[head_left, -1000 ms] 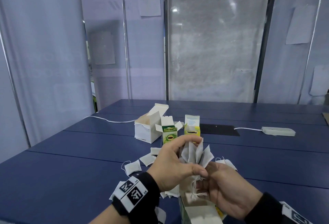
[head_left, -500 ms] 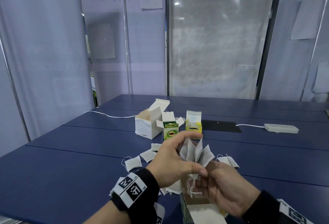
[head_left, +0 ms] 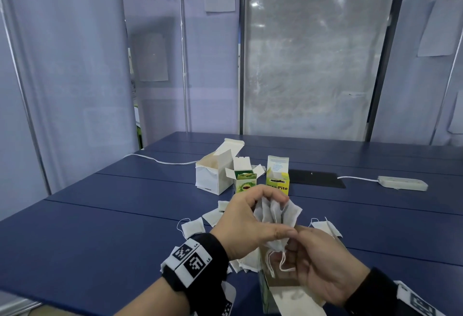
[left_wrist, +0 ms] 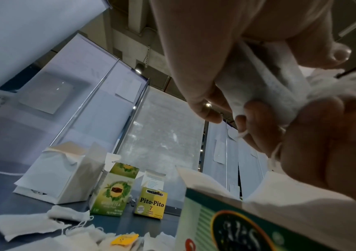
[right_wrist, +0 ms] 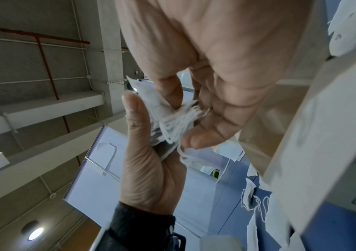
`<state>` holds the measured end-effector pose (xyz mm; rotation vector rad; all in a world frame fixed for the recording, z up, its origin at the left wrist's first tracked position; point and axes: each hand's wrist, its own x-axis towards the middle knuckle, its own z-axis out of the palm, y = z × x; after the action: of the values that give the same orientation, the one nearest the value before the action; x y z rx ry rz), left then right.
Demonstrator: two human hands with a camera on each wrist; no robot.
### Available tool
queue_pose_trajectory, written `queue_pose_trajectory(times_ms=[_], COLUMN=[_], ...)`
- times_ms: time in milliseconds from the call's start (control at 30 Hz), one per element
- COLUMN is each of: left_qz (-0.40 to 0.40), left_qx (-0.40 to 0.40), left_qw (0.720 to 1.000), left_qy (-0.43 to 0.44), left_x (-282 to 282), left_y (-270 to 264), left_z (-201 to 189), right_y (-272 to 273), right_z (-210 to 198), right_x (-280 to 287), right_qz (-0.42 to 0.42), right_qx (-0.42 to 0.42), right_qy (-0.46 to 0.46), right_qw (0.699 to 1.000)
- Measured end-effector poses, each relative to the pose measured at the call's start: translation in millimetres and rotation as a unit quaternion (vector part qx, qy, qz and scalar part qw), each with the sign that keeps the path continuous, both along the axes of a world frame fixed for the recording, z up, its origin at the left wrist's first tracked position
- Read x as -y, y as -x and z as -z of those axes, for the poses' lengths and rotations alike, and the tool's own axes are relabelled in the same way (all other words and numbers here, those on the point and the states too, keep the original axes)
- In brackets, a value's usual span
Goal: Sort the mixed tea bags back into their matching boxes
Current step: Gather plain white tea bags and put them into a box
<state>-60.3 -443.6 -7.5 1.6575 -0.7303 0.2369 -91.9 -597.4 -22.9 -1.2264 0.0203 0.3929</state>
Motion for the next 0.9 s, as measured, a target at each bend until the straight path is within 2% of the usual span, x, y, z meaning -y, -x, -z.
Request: queue_pose_trajectory(times_ms=[200,300,467,533,600,700,733,833,900], left_qz=[-0.005,0.016,0.042,0.025,0.002,0.033,0.046,0.037,0.032], left_qx=[-0.032,-0.069,-0.106,-0.12,-0.171,-0.314,-0.331,-0.292,-0.259], left_qw=[0.997,0.992,0.988,0.99,0.985,0.948,0.942,0.954,0.959], left_qy=[0.063,0.103,0.101,0.068,0.034,0.04,0.03,-0.063,-0.107], left_x=[2.5,5.3,4.4,1.0,-4.4,-14.5,-17.3,-18.3,-14.3], left_y=[-3.1,-4.8,-4.0,-3.0,-1.6,0.6,1.8,3.4,3.6], left_z=[6.8,9.7,10.2,10.5,8.7,2.0,0.1,1.7,5.9], right_y=[4.8,3.9,4.1,3.9,3.7,4.9,4.8,4.2,2.2], right_z=[-8.2,-8.5,-5.3,-3.5,-2.5,-6.6,-8.3,-14.3,-16.8], right_x=[-5.5,-3.4,-4.2,-3.4,0.2,7.6,9.3,13.0,17.5], right_qz=[0.013,0.003,0.023,0.046,0.082,0.126,0.132,0.122,0.109], right_qx=[-0.005,-0.005,0.01,0.018,0.024,0.074,0.099,0.165,0.22], right_qy=[-0.046,-0.06,-0.037,-0.005,0.032,0.136,0.18,0.298,0.371], right_qw=[0.999,0.998,0.999,0.999,0.996,0.98,0.97,0.932,0.896])
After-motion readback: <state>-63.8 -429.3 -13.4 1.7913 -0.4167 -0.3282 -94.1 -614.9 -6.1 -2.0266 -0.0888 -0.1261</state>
